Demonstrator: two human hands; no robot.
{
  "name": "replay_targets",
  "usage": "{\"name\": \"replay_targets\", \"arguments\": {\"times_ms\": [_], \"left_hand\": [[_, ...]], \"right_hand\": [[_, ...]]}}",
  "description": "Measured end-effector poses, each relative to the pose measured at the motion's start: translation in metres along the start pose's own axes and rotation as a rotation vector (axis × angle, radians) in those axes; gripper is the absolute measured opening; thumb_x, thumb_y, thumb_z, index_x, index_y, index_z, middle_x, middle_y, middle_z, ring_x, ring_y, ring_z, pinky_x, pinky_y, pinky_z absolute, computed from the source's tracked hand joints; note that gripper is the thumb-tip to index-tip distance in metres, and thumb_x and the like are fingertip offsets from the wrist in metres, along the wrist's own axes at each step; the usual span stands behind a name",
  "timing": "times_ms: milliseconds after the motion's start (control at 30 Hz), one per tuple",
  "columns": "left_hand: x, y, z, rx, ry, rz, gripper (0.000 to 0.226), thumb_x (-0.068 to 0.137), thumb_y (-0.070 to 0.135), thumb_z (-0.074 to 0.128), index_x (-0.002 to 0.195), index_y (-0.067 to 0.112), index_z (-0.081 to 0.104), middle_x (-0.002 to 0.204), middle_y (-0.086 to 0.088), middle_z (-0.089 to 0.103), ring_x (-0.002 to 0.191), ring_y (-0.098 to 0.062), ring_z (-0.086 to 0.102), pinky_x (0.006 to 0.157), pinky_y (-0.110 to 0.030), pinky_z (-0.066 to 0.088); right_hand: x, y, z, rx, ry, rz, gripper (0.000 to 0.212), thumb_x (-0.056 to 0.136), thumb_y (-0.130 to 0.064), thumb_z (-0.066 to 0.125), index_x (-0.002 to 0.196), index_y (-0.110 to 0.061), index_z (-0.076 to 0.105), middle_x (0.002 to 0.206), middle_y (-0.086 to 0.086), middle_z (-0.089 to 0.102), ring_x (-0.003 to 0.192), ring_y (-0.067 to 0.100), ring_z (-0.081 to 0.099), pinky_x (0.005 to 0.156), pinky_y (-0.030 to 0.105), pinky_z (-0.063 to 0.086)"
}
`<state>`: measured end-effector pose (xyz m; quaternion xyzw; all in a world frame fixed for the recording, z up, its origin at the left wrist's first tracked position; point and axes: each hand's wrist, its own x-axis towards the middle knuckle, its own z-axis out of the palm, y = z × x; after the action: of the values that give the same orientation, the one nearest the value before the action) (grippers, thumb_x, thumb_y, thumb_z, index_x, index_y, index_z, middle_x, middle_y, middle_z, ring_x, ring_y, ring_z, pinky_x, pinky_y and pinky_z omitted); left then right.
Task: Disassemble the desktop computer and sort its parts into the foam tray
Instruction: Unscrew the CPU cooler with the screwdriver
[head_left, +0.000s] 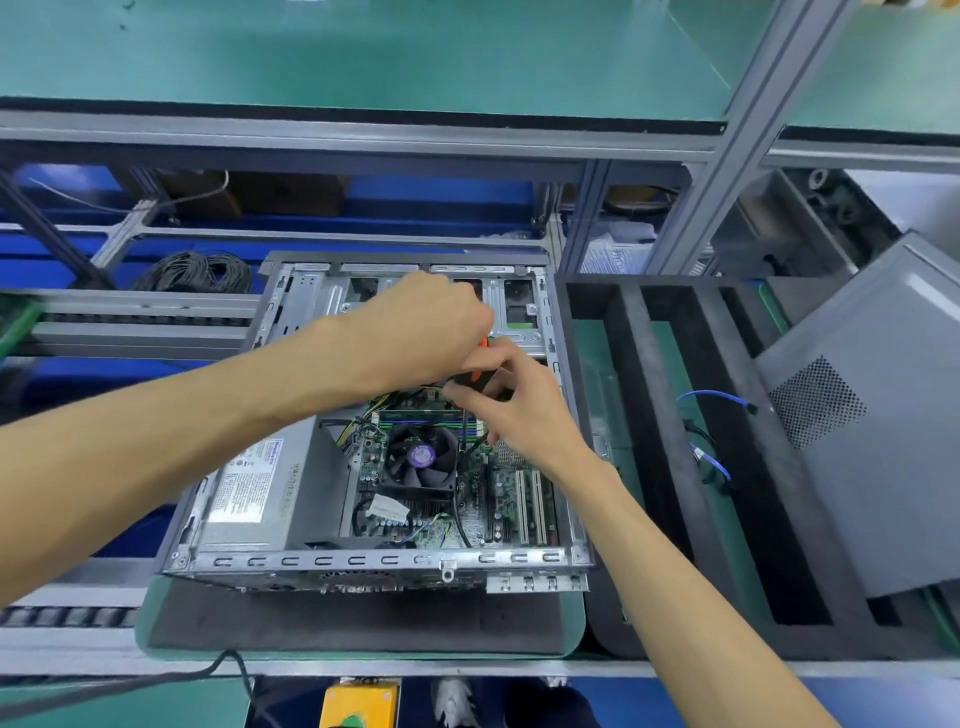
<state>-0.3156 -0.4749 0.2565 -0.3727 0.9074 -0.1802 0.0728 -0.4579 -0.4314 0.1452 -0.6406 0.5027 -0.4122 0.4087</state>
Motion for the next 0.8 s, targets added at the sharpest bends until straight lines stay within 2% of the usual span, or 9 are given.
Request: {"name": "replay_targets", "arguments": {"times_ms": [100, 167, 233, 400, 533, 600, 667, 733, 800], "left_hand": [[-0.005, 0.000, 0.002, -0.100, -0.006, 0.060, 0.049, 0.096, 0.059, 0.032, 0.098, 0.014, 0.051, 0.098, -0.009, 0.061, 0.080, -0.028, 0.060, 0.059, -0.037, 0.040], [-0.013, -0.007, -0.004, -0.390, -0.093, 0.213, 0.035, 0.096, 0.042, 0.056, 0.118, 0.016, 0.053, 0.113, 0.000, 0.054, 0.098, -0.019, 0.056, 0.079, -0.035, 0.047], [-0.018, -0.015, -0.007, -0.502, -0.115, 0.279, 0.031, 0.092, 0.026, 0.065, 0.120, 0.017, 0.057, 0.113, 0.002, 0.055, 0.101, -0.016, 0.055, 0.085, -0.031, 0.043], [-0.015, -0.020, 0.001, -0.391, -0.107, 0.082, 0.039, 0.092, 0.054, 0.052, 0.087, 0.016, 0.058, 0.081, -0.001, 0.058, 0.075, -0.026, 0.058, 0.066, -0.035, 0.045], [-0.004, 0.006, 0.000, -0.046, 0.011, -0.005, 0.052, 0.099, 0.056, 0.031, 0.074, 0.015, 0.050, 0.055, -0.004, 0.039, 0.046, -0.022, 0.032, 0.046, -0.031, 0.023], [-0.002, 0.009, -0.004, -0.009, 0.023, -0.002, 0.051, 0.098, 0.058, 0.026, 0.082, 0.015, 0.049, 0.067, -0.008, 0.048, 0.052, -0.024, 0.037, 0.048, -0.032, 0.023], [-0.005, 0.001, -0.005, -0.174, -0.067, 0.092, 0.042, 0.097, 0.054, 0.040, 0.107, 0.015, 0.052, 0.094, -0.007, 0.058, 0.073, -0.024, 0.053, 0.059, -0.034, 0.037], [-0.010, -0.007, -0.011, -0.369, -0.138, 0.205, 0.034, 0.094, 0.033, 0.059, 0.125, 0.020, 0.051, 0.116, 0.003, 0.052, 0.089, -0.016, 0.052, 0.071, -0.027, 0.036], [-0.010, -0.014, -0.015, -0.420, -0.131, 0.260, 0.033, 0.092, 0.020, 0.062, 0.125, 0.020, 0.058, 0.117, 0.003, 0.053, 0.088, -0.010, 0.047, 0.073, -0.022, 0.031]], "right_hand": [[0.001, 0.003, -0.003, 0.013, -0.025, -0.012, 0.020, 0.088, -0.032, 0.077, 0.101, -0.027, 0.063, 0.080, 0.023, 0.060, 0.049, 0.027, 0.060, 0.048, 0.043, 0.054], [0.001, 0.004, -0.008, 0.008, -0.057, -0.018, 0.017, 0.090, -0.036, 0.075, 0.101, -0.036, 0.061, 0.076, 0.015, 0.064, 0.046, 0.019, 0.064, 0.053, 0.037, 0.054], [0.000, 0.004, -0.009, 0.037, -0.095, -0.039, 0.017, 0.091, -0.034, 0.074, 0.100, -0.042, 0.063, 0.078, 0.012, 0.067, 0.048, 0.019, 0.065, 0.053, 0.027, 0.052], [0.001, 0.002, -0.002, -0.001, -0.075, -0.029, 0.038, 0.082, -0.044, 0.079, 0.113, -0.030, 0.061, 0.067, -0.009, 0.059, 0.051, 0.012, 0.053, 0.050, 0.036, 0.051], [0.001, 0.003, -0.002, -0.041, -0.044, -0.006, 0.034, 0.084, -0.046, 0.077, 0.100, -0.018, 0.066, 0.070, 0.009, 0.057, 0.055, 0.027, 0.051, 0.057, 0.054, 0.051], [0.000, 0.002, -0.004, -0.028, -0.045, 0.010, 0.023, 0.088, -0.040, 0.076, 0.101, -0.022, 0.071, 0.077, 0.015, 0.062, 0.051, 0.026, 0.054, 0.055, 0.050, 0.054], [0.000, 0.002, -0.008, -0.005, -0.054, -0.009, 0.007, 0.091, -0.032, 0.074, 0.096, -0.030, 0.070, 0.074, 0.003, 0.066, 0.044, 0.020, 0.057, 0.049, 0.040, 0.053], [-0.001, 0.001, -0.010, -0.006, -0.041, -0.020, 0.013, 0.092, -0.032, 0.074, 0.086, -0.038, 0.064, 0.067, -0.006, 0.065, 0.044, 0.020, 0.062, 0.048, 0.028, 0.049], [0.000, 0.002, -0.007, -0.001, -0.040, -0.022, 0.015, 0.090, -0.035, 0.075, 0.084, -0.042, 0.063, 0.067, -0.002, 0.063, 0.045, 0.020, 0.063, 0.048, 0.025, 0.047]]}}
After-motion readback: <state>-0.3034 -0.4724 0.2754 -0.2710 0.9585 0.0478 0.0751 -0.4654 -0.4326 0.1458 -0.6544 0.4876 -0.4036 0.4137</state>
